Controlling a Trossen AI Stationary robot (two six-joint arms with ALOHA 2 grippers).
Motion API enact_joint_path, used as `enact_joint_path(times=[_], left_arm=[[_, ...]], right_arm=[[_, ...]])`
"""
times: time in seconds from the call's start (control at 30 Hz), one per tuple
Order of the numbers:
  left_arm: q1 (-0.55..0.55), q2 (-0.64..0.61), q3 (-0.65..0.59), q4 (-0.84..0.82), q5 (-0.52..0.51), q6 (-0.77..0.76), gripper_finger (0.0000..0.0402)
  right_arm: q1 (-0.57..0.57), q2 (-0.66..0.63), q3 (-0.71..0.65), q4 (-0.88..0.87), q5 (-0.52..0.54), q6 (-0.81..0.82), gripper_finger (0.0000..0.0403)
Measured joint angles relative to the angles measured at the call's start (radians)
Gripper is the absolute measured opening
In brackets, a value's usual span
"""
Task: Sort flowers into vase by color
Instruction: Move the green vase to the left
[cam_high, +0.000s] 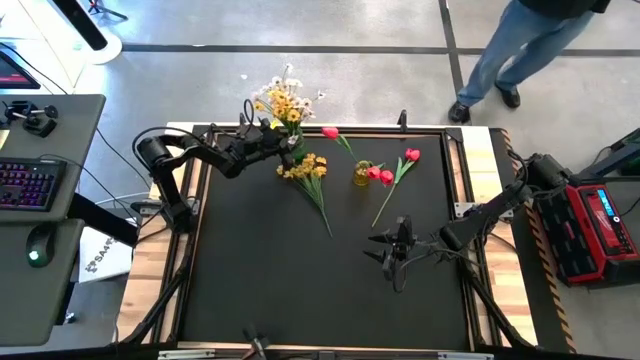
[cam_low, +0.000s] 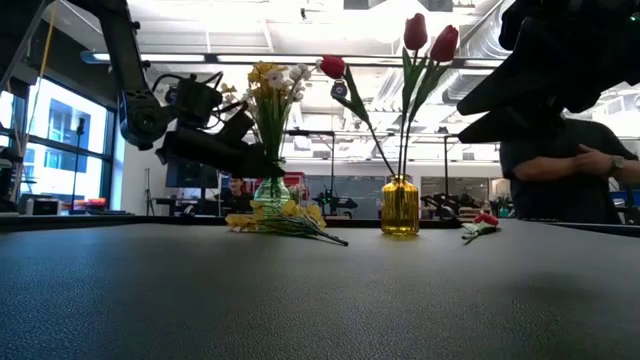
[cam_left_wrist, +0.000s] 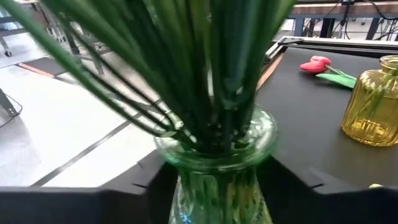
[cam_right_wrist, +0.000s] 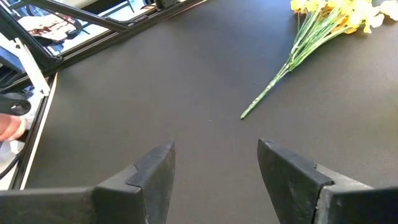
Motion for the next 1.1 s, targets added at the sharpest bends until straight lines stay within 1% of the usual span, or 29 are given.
enact_joint_path(times=[0.13,0.23,0.33,0.43,0.53,0.63,0.83,0.97,1.1], left_arm=[[-0.016,-0.027,0.000,-0.041,0.002,0.000,0.0128],[-0.032,-0.090,-0.001,-0.153,-0.008,0.005,0.0125],[-0.059,-0.181,-0.002,-0.305,-0.047,0.031,0.0125],[-0.092,-0.298,-0.003,-0.485,-0.123,0.046,0.0125],[-0.126,-0.423,-0.052,-0.591,-0.207,0.043,0.0125],[-0.146,-0.552,-0.141,-0.604,-0.272,0.009,0.0125],[-0.172,-0.757,-0.304,-0.596,-0.300,-0.090,0.0125],[-0.204,-0.856,-0.352,-0.647,-0.338,-0.129,0.0125],[-0.260,-0.914,-0.386,-0.685,-0.389,-0.156,0.0125]], right_arm=[[0.000,0.000,0.000,0.000,0.000,0.000,0.0211],[0.000,0.000,0.000,0.000,0.000,0.000,0.0211],[0.000,0.000,0.000,0.000,0.000,0.000,0.0211],[0.000,0.000,0.000,0.000,0.000,0.000,0.0211],[0.000,0.000,0.000,0.000,0.000,0.000,0.0211],[0.000,0.000,0.000,0.000,0.000,0.000,0.0211],[-0.001,0.000,0.000,0.000,0.000,-0.016,0.0211],[-0.006,0.000,0.000,0.000,0.003,-0.017,0.0211],[-0.006,0.000,0.000,0.000,0.003,-0.010,0.0211]])
